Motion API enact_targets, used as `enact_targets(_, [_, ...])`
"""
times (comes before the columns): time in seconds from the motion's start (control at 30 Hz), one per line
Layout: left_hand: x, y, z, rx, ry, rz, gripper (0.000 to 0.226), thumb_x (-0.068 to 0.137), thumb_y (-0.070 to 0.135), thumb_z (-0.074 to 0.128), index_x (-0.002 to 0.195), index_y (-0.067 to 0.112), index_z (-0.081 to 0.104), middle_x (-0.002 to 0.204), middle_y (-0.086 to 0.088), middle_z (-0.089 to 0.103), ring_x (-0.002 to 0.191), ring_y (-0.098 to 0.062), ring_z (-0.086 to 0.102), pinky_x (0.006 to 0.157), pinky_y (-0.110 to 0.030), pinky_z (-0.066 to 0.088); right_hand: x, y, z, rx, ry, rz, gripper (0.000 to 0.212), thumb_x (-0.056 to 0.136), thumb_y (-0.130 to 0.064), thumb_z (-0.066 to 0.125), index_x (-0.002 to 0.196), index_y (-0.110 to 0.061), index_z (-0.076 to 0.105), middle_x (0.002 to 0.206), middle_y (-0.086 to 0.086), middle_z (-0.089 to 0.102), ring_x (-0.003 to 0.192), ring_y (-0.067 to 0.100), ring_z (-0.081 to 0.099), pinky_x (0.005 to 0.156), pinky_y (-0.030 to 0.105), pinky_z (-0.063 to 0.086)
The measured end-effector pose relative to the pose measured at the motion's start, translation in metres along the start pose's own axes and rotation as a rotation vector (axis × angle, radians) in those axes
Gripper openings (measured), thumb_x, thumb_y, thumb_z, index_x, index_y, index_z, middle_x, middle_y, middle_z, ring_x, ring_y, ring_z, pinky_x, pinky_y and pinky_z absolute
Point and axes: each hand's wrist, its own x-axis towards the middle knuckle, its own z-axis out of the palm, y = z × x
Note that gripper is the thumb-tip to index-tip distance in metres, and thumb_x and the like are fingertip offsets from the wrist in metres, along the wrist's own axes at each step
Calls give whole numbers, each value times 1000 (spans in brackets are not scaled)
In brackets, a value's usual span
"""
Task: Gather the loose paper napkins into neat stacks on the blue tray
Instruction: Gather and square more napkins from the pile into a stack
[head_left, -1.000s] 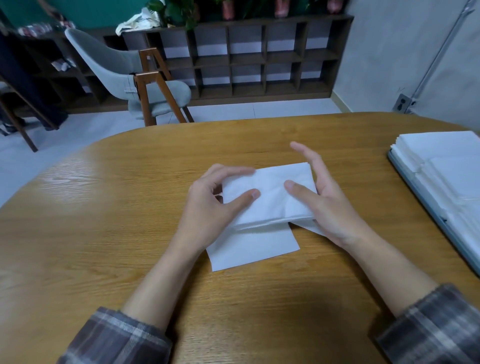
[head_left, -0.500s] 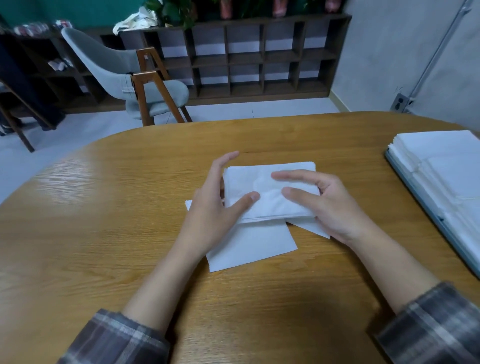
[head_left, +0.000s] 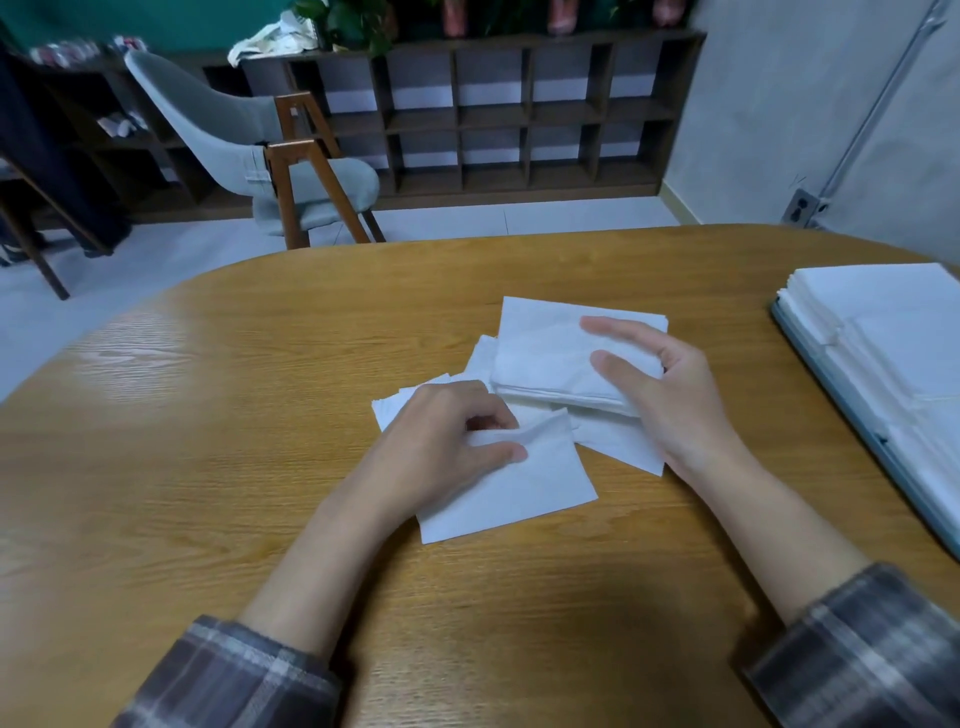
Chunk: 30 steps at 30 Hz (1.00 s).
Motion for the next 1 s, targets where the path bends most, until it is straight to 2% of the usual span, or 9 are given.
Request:
enact_targets(0.07, [-1, 4, -3, -75, 8, -11, 13, 83, 30, 90, 88, 24, 79, 85, 13, 73, 81, -3, 63, 71, -13, 39, -1, -1, 0, -18, -13, -30, 29, 100, -9, 67, 120, -28, 77, 122, -30, 72, 122, -17, 56, 94, -3, 37])
enact_targets(0.2, [-2, 11, -10, -202, 66, -31, 19, 79, 33, 92, 93, 30, 79, 86, 8, 76, 75, -6, 65, 68, -20, 46, -1, -2, 2, -18, -51, -77, 28, 100, -9, 67, 121, -24, 76, 122, -28, 72, 124, -13, 57, 98, 0, 37])
enact_targets(0.27, [-2, 11, -9, -180, 101, -3, 23, 79, 32, 92, 97, 33, 78, 87, 6, 74, 75, -9, 64, 68, -18, 44, -1, -2, 3, -17, -57, -82, 27, 100, -8, 67, 120, -23, 77, 122, -26, 73, 123, -12, 58, 99, 2, 38])
enact_targets(0.4, [-1, 2, -2, -82, 130, 65, 14, 85, 28, 89, 92, 26, 78, 79, 15, 71, 75, -4, 59, 67, -13, 36, 0, 0, 2, -13, -36, -72, 27, 99, -7, 68, 119, -23, 77, 121, -26, 73, 121, -14, 58, 96, -1, 36])
enact_targets(0.53, [-2, -1, 2, -9, 181, 181, 2, 91, 21, 83, 91, 20, 81, 85, 15, 76, 75, -2, 64, 69, -13, 40, 0, 0, 2, -10, -42, -67, 27, 98, -6, 68, 118, -22, 78, 120, -26, 74, 121, -15, 57, 96, -2, 35])
enact_targets(0.63, [-1, -5, 3, 75, 219, 256, 6, 94, 23, 80, 95, 18, 82, 95, 10, 74, 84, -6, 69, 70, -27, 52, 0, 0, 3, -7, -43, -70, 27, 98, -6, 68, 119, -21, 78, 120, -26, 74, 120, -17, 57, 95, -3, 35])
enact_targets(0.7, [1, -7, 4, 129, 236, 263, 12, 94, 28, 75, 95, 19, 83, 93, 9, 71, 82, -11, 69, 68, -36, 55, 1, 1, 2, -10, -41, -68, 27, 98, -6, 69, 118, -22, 78, 120, -26, 74, 121, -16, 57, 95, -2, 35])
enact_targets(0.87, [-1, -3, 4, 223, 218, 239, 8, 90, 27, 71, 86, 24, 77, 77, 10, 67, 74, -14, 64, 60, -40, 53, 2, 2, 1, -19, -17, -59, 27, 98, -7, 68, 117, -24, 78, 119, -29, 73, 122, -15, 57, 97, -1, 36])
enact_targets(1.0, [-1, -2, 3, 247, 240, 271, 6, 91, 24, 71, 87, 20, 73, 84, 11, 67, 77, -14, 64, 58, -40, 52, 3, 3, 0, -25, 22, -52, 28, 98, -6, 68, 116, -25, 78, 119, -28, 73, 121, -14, 58, 97, 0, 38])
